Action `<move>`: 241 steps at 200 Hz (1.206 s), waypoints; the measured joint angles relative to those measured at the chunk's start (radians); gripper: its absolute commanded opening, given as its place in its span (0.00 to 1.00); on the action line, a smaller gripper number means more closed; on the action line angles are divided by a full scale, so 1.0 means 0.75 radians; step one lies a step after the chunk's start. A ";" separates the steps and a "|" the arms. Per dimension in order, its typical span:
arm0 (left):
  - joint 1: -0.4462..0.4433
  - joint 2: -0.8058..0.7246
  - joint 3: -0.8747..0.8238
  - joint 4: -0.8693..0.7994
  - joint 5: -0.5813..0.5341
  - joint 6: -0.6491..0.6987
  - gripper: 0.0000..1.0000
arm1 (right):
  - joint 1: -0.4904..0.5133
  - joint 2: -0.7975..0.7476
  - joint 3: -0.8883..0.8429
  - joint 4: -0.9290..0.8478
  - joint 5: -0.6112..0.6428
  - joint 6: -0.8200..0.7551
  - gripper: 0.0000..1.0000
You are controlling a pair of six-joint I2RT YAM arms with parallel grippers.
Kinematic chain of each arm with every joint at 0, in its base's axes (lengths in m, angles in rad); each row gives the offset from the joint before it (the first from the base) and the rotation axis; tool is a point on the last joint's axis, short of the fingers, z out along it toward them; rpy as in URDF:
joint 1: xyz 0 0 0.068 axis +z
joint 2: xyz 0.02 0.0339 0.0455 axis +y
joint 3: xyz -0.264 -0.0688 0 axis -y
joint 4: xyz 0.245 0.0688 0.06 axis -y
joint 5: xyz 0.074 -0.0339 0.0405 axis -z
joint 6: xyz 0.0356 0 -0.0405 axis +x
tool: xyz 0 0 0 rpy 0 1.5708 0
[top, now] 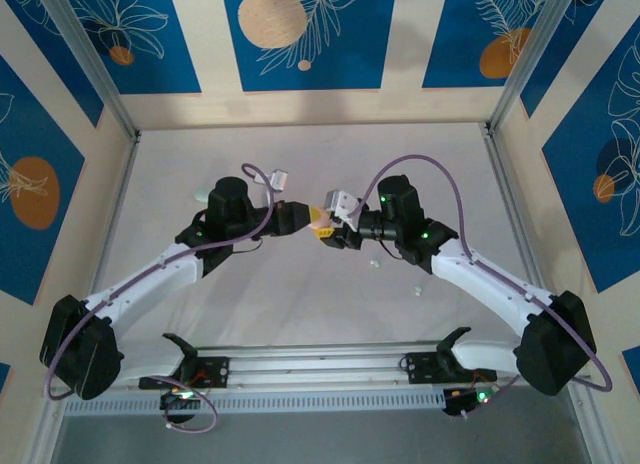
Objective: Insert wireless bluetooth earbuds into charging case
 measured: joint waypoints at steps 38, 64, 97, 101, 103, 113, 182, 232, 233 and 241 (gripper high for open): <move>-0.002 0.001 -0.050 0.152 -0.008 -0.205 0.12 | -0.112 -0.079 -0.053 0.052 -0.126 -0.013 0.56; -0.002 0.007 -0.055 0.205 -0.004 -0.294 0.12 | -0.154 -0.077 -0.065 0.087 -0.201 -0.011 0.55; -0.002 0.009 -0.061 0.241 -0.003 -0.350 0.12 | -0.163 -0.042 -0.065 0.130 -0.266 0.010 0.54; -0.002 0.009 -0.061 0.245 -0.003 -0.356 0.12 | -0.163 -0.036 -0.065 0.133 -0.273 0.015 0.54; -0.002 0.009 -0.061 0.247 -0.004 -0.355 0.12 | -0.163 -0.032 -0.065 0.136 -0.275 0.016 0.54; -0.002 0.009 -0.061 0.251 -0.003 -0.364 0.12 | -0.163 -0.020 -0.065 0.143 -0.288 0.026 0.53; -0.002 0.013 -0.062 0.258 -0.004 -0.365 0.12 | -0.157 -0.003 -0.064 0.230 -0.310 0.079 0.48; -0.002 0.013 -0.062 0.261 -0.004 -0.373 0.12 | -0.150 0.025 -0.054 0.237 -0.314 0.085 0.48; -0.002 0.013 -0.062 0.261 -0.004 -0.374 0.12 | -0.150 0.025 -0.054 0.237 -0.315 0.085 0.48; -0.002 0.013 -0.062 0.261 -0.004 -0.374 0.12 | -0.150 0.026 -0.054 0.237 -0.315 0.085 0.46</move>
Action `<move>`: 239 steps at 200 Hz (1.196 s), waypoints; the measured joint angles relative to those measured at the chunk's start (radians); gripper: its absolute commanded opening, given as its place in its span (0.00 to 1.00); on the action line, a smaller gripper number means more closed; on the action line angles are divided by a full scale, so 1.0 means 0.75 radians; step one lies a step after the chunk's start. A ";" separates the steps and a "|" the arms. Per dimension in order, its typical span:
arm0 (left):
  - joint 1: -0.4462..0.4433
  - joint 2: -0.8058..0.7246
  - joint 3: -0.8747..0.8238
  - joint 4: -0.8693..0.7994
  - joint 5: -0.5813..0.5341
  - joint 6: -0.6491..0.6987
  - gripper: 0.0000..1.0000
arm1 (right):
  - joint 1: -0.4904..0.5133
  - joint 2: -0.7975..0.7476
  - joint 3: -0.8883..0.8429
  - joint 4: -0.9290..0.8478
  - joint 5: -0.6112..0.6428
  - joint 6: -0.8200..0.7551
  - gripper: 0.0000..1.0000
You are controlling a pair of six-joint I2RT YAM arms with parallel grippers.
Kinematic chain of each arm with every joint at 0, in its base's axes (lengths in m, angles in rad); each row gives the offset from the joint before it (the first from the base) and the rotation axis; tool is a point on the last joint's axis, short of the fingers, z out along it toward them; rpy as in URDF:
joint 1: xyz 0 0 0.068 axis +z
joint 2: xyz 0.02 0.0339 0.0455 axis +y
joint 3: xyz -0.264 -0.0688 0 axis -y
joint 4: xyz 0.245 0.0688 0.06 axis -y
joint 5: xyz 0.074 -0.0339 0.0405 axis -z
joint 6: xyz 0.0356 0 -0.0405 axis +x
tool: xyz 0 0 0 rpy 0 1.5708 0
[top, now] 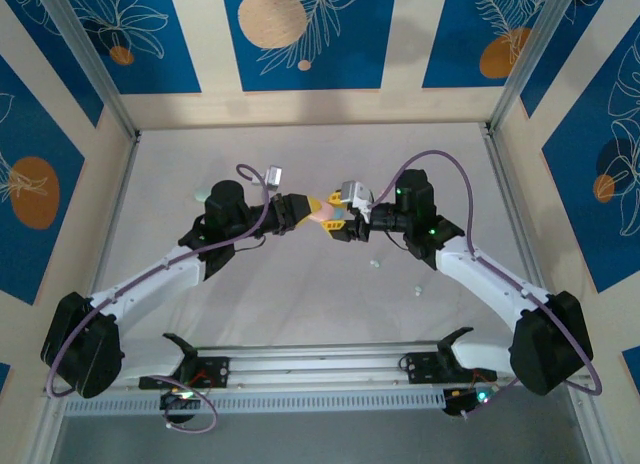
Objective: Insert wireless bluetooth earbuds into charging case
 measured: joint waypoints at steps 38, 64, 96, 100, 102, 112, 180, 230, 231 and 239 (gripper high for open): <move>0.000 0.000 0.000 0.014 -0.010 0.001 0.18 | -0.001 0.000 0.002 0.007 -0.005 0.019 0.37; -0.003 -0.001 0.000 0.016 -0.010 0.037 0.49 | -0.003 0.000 0.010 -0.002 -0.025 0.036 0.36; -0.010 -0.074 -0.003 -0.039 -0.036 0.229 0.64 | -0.042 0.003 0.073 -0.091 -0.163 0.076 0.35; -0.010 -0.096 -0.004 -0.052 -0.037 0.281 0.65 | -0.050 0.005 0.084 -0.103 -0.185 0.082 0.35; -0.010 -0.108 -0.004 -0.059 -0.041 0.301 0.65 | -0.053 0.006 0.091 -0.111 -0.198 0.084 0.35; -0.011 -0.172 -0.008 -0.096 -0.050 0.453 0.66 | -0.070 0.013 0.126 -0.154 -0.261 0.096 0.35; -0.011 -0.409 -0.096 -0.155 0.014 1.292 0.68 | -0.096 0.049 0.303 -0.408 -0.602 0.104 0.35; -0.016 -0.250 -0.094 -0.085 0.123 1.354 0.66 | -0.066 0.050 0.312 -0.459 -0.626 0.094 0.35; -0.016 -0.248 -0.094 -0.082 0.125 1.354 0.66 | -0.065 0.050 0.312 -0.459 -0.625 0.094 0.36; -0.019 -0.240 -0.089 -0.069 0.137 1.354 0.66 | -0.061 0.050 0.312 -0.462 -0.621 0.094 0.35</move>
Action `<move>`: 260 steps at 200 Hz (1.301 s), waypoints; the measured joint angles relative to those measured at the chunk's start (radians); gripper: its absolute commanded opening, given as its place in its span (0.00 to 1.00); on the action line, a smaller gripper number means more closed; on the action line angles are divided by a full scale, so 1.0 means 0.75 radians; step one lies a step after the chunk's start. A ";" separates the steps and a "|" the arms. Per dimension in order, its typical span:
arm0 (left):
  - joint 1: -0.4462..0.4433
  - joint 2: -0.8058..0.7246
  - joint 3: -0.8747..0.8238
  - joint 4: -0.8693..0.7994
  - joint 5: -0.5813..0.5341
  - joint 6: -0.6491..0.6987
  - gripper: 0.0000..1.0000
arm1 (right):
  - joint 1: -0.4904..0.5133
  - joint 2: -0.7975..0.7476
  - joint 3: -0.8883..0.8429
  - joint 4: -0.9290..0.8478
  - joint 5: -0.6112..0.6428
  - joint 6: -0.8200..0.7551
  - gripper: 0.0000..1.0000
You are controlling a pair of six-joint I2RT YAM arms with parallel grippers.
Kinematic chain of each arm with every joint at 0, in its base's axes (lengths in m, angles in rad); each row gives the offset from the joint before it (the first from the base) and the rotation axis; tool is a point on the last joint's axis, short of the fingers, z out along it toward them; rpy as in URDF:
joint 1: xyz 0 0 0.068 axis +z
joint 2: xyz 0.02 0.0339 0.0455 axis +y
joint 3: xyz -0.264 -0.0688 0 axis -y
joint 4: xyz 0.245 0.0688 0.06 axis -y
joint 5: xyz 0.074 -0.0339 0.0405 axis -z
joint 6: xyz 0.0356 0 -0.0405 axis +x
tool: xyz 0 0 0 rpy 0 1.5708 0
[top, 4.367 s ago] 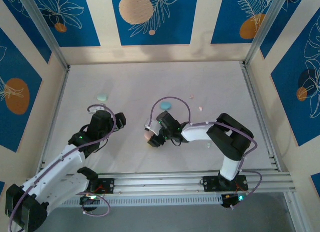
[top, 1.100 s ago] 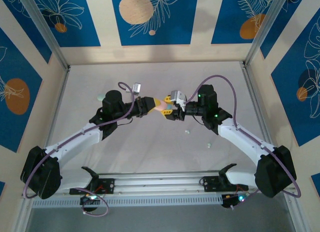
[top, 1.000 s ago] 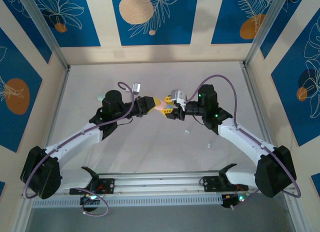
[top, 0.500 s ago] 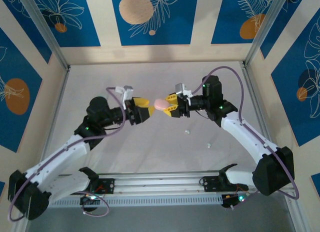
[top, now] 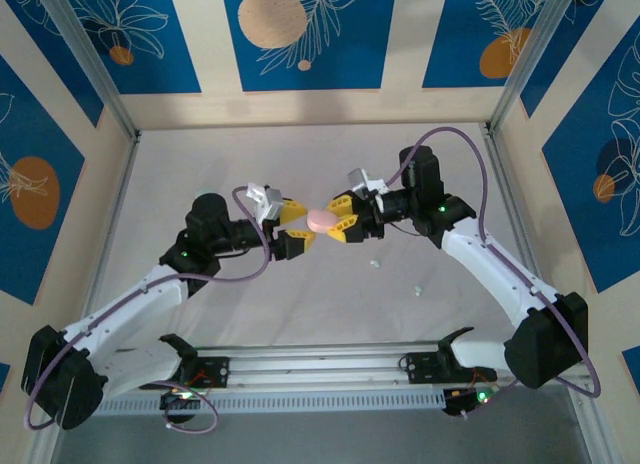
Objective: Insert wireless bluetooth earbuds into charging case
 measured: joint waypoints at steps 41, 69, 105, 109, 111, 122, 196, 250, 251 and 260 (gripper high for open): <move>-0.011 0.023 0.024 0.035 0.042 -0.001 0.64 | 0.007 0.000 0.001 0.014 0.027 0.001 0.36; -0.028 0.031 0.030 0.068 0.065 -0.002 0.64 | 0.008 0.000 0.002 0.026 0.064 0.006 0.36; -0.033 0.031 0.030 0.098 0.078 -0.005 0.58 | 0.008 0.000 0.001 0.068 0.105 0.026 0.35; -0.033 0.031 0.030 0.098 0.078 -0.007 0.57 | 0.008 0.000 0.001 0.070 0.105 0.026 0.36; -0.033 0.031 0.030 0.099 0.077 -0.005 0.57 | 0.008 0.000 0.001 0.070 0.104 0.026 0.36; -0.032 0.031 0.030 0.099 0.077 -0.009 0.56 | 0.008 0.000 0.001 0.073 0.104 0.027 0.36; -0.034 0.048 0.030 0.173 0.073 -0.052 0.56 | 0.008 0.000 0.001 0.081 0.104 0.014 0.36; -0.034 0.064 0.031 0.192 0.072 -0.062 0.46 | 0.008 0.000 0.001 0.082 0.098 0.012 0.36; -0.034 0.065 0.031 0.192 0.072 -0.061 0.46 | 0.008 0.000 0.001 0.082 0.098 0.012 0.36; -0.034 0.066 0.033 0.190 0.072 -0.061 0.45 | 0.008 0.000 0.001 0.082 0.095 0.016 0.36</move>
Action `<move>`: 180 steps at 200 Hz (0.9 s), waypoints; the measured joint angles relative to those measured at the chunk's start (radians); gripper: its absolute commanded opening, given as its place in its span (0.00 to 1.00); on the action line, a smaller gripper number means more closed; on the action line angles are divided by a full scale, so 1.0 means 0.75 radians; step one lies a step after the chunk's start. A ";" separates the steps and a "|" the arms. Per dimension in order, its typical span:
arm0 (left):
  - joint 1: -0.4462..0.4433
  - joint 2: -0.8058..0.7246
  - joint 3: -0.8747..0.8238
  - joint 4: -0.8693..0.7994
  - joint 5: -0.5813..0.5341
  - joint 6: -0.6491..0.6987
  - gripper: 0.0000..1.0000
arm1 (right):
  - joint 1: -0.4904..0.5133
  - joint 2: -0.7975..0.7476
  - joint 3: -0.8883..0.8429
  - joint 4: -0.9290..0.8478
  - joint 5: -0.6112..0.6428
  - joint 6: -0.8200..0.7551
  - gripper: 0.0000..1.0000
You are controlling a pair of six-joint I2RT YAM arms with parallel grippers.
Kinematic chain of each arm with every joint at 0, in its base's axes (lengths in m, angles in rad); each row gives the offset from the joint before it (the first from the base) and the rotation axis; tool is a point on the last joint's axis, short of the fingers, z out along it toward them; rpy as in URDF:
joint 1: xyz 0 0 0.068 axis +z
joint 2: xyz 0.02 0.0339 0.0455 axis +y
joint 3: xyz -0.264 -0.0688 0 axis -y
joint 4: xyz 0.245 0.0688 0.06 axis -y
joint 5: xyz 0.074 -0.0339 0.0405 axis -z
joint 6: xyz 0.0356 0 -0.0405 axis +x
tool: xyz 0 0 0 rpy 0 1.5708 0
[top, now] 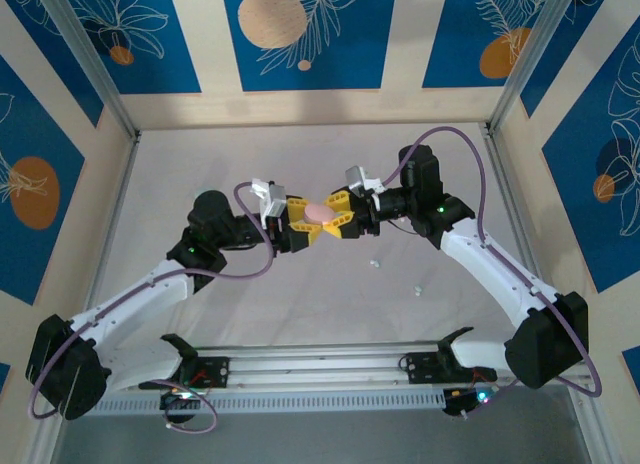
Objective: Insert wireless bluetooth earbuds into charging case
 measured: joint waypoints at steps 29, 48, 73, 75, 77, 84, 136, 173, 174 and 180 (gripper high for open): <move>0.000 0.000 0.006 -0.012 0.002 0.000 0.40 | 0.000 0.000 0.000 0.002 -0.014 0.009 0.36; 0.000 0.000 0.015 -0.025 0.006 0.004 0.36 | 0.000 0.000 0.000 0.004 -0.018 0.010 0.36; 0.000 0.000 0.021 -0.043 0.006 0.010 0.34 | 0.000 0.000 0.000 0.002 -0.016 0.010 0.37; 0.000 0.000 0.021 -0.043 0.006 0.011 0.34 | 0.000 0.000 0.000 0.001 -0.016 0.010 0.38; 0.000 0.000 0.021 -0.043 0.006 0.010 0.34 | 0.000 0.000 0.000 0.001 -0.016 0.010 0.38; 0.000 0.000 0.021 -0.044 0.005 0.010 0.33 | 0.000 0.000 0.000 -0.001 -0.015 0.011 0.40; 0.001 0.000 0.022 -0.055 -0.027 0.021 0.31 | -0.011 0.001 0.000 -0.006 0.042 0.118 0.50; 0.000 0.000 0.022 -0.064 -0.064 0.037 0.30 | -0.037 0.025 0.015 -0.026 0.036 0.251 0.55; 0.000 0.000 0.022 -0.064 -0.065 0.037 0.29 | -0.037 0.025 0.016 -0.026 0.035 0.253 0.55; 0.000 0.000 0.022 -0.064 -0.070 0.041 0.29 | -0.041 0.032 0.021 -0.028 0.029 0.271 0.56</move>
